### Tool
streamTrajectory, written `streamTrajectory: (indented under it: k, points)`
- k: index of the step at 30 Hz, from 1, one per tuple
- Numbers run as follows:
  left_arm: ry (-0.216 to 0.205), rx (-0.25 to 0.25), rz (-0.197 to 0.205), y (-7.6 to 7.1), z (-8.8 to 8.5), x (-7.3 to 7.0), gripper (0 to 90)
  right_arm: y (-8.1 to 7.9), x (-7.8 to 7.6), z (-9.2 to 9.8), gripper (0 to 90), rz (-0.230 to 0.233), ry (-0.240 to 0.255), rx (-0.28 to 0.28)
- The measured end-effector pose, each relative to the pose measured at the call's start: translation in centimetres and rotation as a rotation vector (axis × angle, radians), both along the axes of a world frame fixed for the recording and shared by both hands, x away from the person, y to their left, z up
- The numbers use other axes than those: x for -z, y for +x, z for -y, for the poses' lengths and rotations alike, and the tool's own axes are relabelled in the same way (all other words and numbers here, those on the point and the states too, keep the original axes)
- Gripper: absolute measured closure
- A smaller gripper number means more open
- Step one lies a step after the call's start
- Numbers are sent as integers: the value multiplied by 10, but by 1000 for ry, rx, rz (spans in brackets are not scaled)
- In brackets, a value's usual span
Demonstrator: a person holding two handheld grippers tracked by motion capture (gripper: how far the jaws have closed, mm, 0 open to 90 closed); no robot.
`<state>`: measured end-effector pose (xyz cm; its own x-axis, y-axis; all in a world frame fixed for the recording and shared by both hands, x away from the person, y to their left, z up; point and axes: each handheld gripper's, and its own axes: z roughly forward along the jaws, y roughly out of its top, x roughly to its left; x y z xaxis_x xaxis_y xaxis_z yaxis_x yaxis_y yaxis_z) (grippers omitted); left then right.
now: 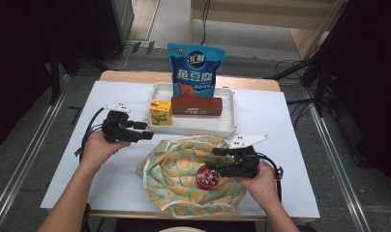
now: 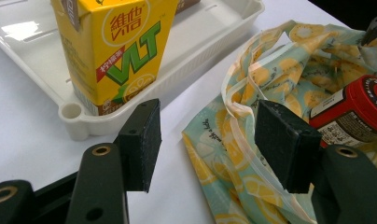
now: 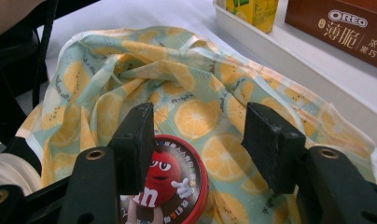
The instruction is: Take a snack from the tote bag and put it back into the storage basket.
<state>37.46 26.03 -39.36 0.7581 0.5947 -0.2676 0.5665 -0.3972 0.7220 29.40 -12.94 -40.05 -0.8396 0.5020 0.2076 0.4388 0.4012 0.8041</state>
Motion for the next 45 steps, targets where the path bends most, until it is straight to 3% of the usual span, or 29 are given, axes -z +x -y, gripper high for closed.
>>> streamTrajectory:
  k: [7, 27, 36, 45]
  points:
    - [10, 7, 3, 0, 1, 1, 416, -9, 4, 0, 433, 5, -9, -6]
    - [-26, 21, -7, 8, 1, 2, 409, -18, 20, -13, 318, -26, -17, -61]
    - [-14, 27, -15, 11, 3, 4, 408, -19, 24, -15, 283, -23, -38, -68]
    - [-31, 28, -7, 10, 3, 3, 409, -19, 30, -19, 245, -25, -69, -85]
